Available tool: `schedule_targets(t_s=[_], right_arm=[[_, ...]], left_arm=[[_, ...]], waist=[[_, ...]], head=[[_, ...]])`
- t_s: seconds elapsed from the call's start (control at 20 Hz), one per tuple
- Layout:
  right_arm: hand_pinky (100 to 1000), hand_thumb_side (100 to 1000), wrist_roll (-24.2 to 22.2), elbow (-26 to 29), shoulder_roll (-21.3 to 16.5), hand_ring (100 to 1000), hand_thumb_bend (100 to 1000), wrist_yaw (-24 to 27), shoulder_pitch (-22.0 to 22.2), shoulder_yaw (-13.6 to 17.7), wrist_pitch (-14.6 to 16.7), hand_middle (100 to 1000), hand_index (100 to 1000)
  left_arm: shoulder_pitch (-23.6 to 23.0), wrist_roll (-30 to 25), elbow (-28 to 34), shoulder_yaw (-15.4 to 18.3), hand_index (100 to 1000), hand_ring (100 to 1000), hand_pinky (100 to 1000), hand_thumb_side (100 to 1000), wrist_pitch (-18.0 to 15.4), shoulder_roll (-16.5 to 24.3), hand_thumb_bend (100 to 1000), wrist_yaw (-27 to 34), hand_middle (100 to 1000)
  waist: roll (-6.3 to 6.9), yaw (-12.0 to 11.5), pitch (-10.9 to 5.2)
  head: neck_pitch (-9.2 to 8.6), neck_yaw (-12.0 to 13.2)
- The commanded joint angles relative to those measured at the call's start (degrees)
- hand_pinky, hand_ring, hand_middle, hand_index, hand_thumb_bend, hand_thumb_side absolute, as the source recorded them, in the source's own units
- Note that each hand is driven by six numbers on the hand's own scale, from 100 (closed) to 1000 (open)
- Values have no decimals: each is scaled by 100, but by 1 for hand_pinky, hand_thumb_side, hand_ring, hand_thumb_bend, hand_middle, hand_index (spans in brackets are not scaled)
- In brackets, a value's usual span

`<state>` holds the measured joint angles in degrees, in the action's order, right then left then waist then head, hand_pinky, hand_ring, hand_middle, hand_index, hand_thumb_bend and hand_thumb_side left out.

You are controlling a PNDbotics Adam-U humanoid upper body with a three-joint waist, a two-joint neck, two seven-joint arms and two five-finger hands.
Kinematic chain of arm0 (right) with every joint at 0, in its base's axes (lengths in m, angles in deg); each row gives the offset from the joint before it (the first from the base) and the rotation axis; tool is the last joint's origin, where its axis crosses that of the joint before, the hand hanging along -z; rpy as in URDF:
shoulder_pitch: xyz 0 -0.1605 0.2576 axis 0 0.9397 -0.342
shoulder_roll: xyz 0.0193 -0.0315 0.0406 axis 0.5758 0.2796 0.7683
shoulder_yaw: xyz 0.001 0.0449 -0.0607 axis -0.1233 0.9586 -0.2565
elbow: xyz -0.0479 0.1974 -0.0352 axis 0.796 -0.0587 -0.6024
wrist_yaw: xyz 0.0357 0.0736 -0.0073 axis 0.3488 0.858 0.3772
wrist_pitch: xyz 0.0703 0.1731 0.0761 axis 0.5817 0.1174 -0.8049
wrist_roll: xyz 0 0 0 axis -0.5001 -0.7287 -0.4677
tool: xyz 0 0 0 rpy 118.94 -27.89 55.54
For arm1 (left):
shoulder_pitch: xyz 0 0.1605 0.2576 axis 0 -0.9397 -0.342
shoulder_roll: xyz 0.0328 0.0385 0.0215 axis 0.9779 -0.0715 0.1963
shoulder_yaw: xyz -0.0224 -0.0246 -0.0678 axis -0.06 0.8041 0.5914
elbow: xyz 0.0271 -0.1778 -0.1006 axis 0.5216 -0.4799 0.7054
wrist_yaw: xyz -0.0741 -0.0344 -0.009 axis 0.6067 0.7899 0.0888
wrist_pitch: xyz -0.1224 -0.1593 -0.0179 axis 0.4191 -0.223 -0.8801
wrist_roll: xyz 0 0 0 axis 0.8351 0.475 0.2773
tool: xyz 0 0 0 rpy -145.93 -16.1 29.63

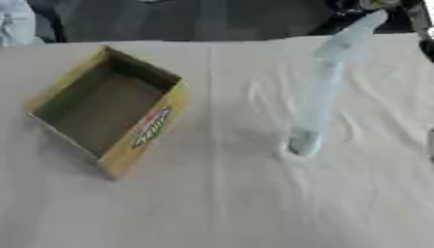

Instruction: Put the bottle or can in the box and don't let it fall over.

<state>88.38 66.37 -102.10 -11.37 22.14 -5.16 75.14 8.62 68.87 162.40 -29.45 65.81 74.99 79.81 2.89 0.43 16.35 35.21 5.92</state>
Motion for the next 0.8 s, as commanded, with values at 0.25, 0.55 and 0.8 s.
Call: schedule_targets(t_s=[0.25, 0.55, 0.8], right_arm=[[933, 199, -13, 128, -77, 606, 688, 38, -78, 6, 19, 786, 860], [939, 187, 67, 128, -179, 605, 691, 310, 83, 3, 23, 792, 866], [946, 165, 161, 128, -456, 599, 702, 689, 316, -93, -108, 798, 874]], left_arm=[[39, 6, 117, 23, 857, 865, 937, 833, -15, 159, 180, -9, 993], [-41, -20, 143, -9, 857, 866, 937, 834, -27, 184, 181, 36, 993], [-270, -9, 153, 1, 858, 868, 939, 837, -17, 232, 177, -8, 996]], waist=[[-8, -17, -129], [-38, 13, -206], [-96, 73, -361]], head=[[47, -19], [100, -18], [280, 58]])
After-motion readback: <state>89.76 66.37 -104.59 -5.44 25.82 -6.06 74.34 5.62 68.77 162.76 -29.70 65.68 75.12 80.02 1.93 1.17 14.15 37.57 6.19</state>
